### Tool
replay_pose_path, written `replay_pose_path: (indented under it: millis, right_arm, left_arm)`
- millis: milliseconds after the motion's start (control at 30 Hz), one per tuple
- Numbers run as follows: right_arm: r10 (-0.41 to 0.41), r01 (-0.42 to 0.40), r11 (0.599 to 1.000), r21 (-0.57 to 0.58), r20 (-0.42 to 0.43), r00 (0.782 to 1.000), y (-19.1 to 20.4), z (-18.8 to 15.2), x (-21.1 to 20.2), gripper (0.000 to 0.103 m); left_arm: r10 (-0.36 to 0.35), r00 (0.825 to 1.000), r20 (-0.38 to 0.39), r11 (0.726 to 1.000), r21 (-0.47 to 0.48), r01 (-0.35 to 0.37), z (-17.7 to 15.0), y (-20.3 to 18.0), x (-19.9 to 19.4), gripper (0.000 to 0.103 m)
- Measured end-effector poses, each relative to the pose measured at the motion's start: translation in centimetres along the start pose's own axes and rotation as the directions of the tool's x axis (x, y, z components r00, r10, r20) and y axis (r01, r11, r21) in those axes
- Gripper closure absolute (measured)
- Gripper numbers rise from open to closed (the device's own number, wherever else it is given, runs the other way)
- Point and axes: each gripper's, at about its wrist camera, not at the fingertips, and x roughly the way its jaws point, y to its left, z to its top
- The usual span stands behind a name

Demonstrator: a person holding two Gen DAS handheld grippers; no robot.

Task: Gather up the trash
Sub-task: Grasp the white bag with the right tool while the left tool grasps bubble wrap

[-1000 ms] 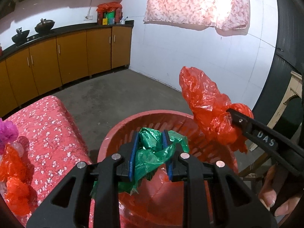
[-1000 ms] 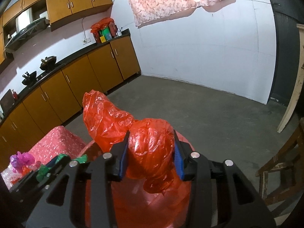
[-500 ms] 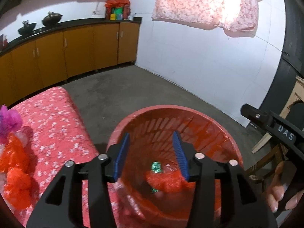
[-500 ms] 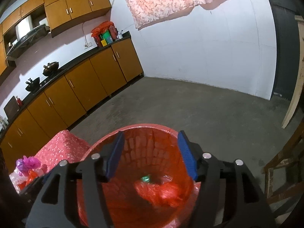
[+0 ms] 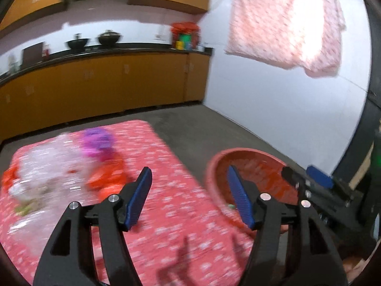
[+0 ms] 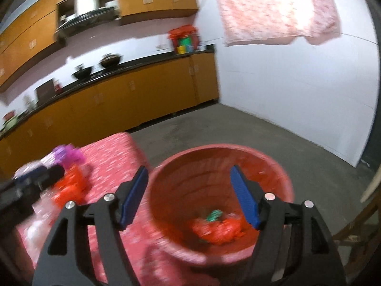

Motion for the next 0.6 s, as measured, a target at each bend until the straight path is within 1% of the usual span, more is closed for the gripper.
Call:
replay_pose_path:
  millis: [67,100,167,200,267,300,367,400,500,567,600]
  right_arm:
    - [0.05,-0.05,0.998,-0.025,-0.022,0.999,2.3,-0.9,-0.3,0.033]
    - [0.091,-0.093,0.995,-0.044,-0.045,0.995,4.2,-1.5,-0.4,0.033]
    - [0.145,-0.15,0.986,-0.071,-0.075,0.987,7.1,-2.4,-0.6,0.034]
    - [0.175,-0.182,0.98,-0.083,-0.093,0.98,8.7,-3.0,-0.7,0.034]
    - [0.215,-0.227,0.969,-0.096,-0.121,0.969,11.1,-3.8,-0.7,0.034]
    - [0.241,-0.257,0.96,-0.106,-0.143,0.96,12.9,-4.5,-0.7,0.034]
    - [0.272,-0.294,0.949,-0.115,-0.172,0.947,15.2,-5.4,-0.7,0.036]
    - [0.286,-0.31,0.943,-0.119,-0.186,0.94,16.3,-6.1,-0.8,0.036]
    - [0.306,-0.34,0.931,-0.133,-0.224,0.925,19.3,-7.7,-0.7,0.036]
    - [0.314,-0.354,0.925,-0.14,-0.246,0.917,20.9,-8.7,-0.9,0.036]
    - [0.314,-0.358,0.922,-0.147,-0.253,0.915,21.6,-9.1,-0.9,0.036]
  left_arm:
    - [0.05,0.999,0.011,0.999,-0.023,-0.05,-0.2,2.2,-1.4,0.037]
    - [0.09,0.996,0.017,0.995,-0.038,-0.089,-0.4,3.9,-2.3,0.036]
    - [0.173,0.984,0.027,0.983,-0.058,-0.172,-0.9,7.0,-3.9,0.035]
    - [0.215,0.976,0.031,0.975,-0.07,-0.213,-1.2,8.5,-4.7,0.035]
    - [0.29,0.957,0.029,0.953,-0.094,-0.286,-1.9,11.3,-5.9,0.034]
    - [0.332,0.943,0.026,0.938,-0.11,-0.328,-2.4,13.0,-6.6,0.034]
    - [0.388,0.921,0.018,0.915,-0.131,-0.383,-3.2,15.3,-7.6,0.034]
    - [0.423,0.906,0.011,0.898,-0.141,-0.417,-3.7,16.7,-8.0,0.034]
    - [0.494,0.869,-0.013,0.858,-0.158,-0.49,-5.2,19.5,-9.1,0.034]
    - [0.525,0.851,-0.03,0.835,-0.176,-0.521,-6.3,21.2,-9.8,0.034]
    - [0.533,0.845,-0.035,0.828,-0.183,-0.53,-6.6,21.9,-10.1,0.034]
